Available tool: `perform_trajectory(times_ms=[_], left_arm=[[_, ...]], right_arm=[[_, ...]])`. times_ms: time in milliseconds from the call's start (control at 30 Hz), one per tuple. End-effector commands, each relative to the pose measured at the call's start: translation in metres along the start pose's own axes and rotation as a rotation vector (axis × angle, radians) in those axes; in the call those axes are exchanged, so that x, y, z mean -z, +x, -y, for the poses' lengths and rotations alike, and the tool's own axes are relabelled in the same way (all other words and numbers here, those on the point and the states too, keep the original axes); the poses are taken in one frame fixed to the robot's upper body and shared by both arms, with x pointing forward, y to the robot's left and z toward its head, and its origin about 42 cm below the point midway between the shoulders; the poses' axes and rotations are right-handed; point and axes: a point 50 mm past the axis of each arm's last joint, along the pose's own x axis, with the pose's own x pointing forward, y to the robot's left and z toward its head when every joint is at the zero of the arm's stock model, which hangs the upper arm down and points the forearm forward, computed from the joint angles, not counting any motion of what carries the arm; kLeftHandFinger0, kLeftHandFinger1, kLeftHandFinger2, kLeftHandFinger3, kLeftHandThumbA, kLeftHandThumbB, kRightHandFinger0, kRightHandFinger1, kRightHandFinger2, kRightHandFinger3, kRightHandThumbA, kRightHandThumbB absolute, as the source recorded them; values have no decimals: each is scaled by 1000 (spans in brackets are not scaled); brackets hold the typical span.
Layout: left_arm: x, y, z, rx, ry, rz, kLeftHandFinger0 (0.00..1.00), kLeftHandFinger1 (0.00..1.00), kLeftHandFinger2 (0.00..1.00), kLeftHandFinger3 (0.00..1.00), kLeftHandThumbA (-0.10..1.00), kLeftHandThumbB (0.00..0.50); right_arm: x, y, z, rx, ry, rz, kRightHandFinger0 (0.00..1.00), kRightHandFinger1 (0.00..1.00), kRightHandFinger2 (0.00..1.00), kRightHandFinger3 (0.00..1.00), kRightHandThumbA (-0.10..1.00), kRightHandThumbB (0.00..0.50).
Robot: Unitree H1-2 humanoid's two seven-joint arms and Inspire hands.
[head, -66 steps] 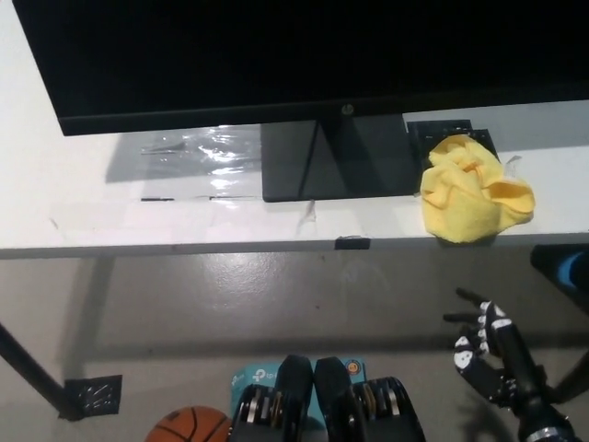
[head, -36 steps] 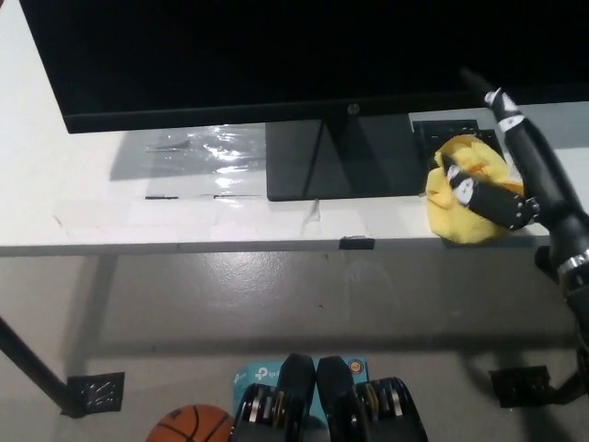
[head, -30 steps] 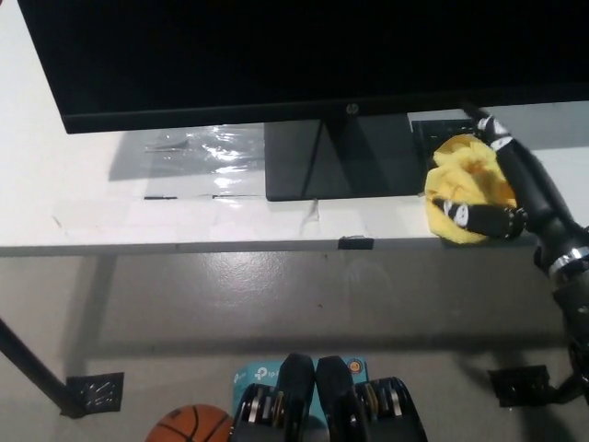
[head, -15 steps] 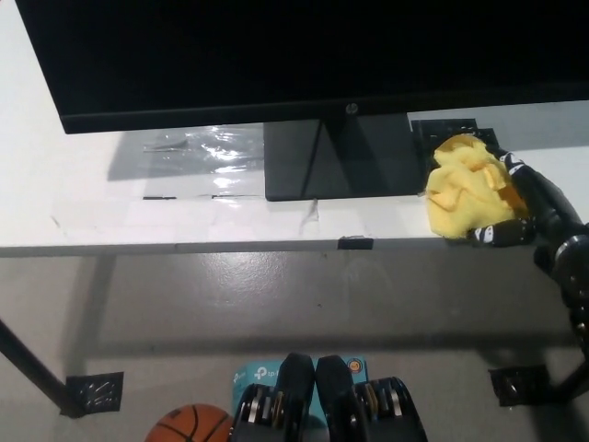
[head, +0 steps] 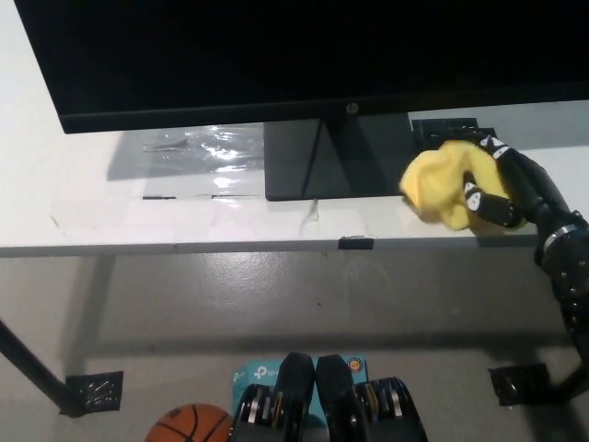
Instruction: The robot uses its right hand to pick up the cloth kept in the middle of the desk and use it to wipe the monitor in the middle of the desk by swiping its screen twice
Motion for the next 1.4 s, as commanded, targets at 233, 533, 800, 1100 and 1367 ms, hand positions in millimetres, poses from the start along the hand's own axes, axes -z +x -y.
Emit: perform_trajectory(times_ms=[233,533,800,1100,1367], left_arm=[[0,-3,-12,-26,13,0,523,579,775,937,483,0],[-1,-3,-12,-27,16,-2,509,564,764,929,546,0],[2,-6,-8,-17,19,-13,505,561,754,940,560,0],[14,-10,-3,-13,4,-18,489,546,732,931,528,9],[12,-13,-4,-12,8,-16,492,543,717,939,498,12]], right_arm=[[-20,7,9,123,-35,106,0,34,215,158,-100,15],[-10,-5,-5,204,86,39,0,75,402,3,-100,22],[-26,-13,17,405,368,9,0,127,471,121,-100,57],[-54,-14,93,615,645,17,0,0,368,234,-100,27],[-68,-5,143,776,657,11,0,0,348,296,-100,156]])
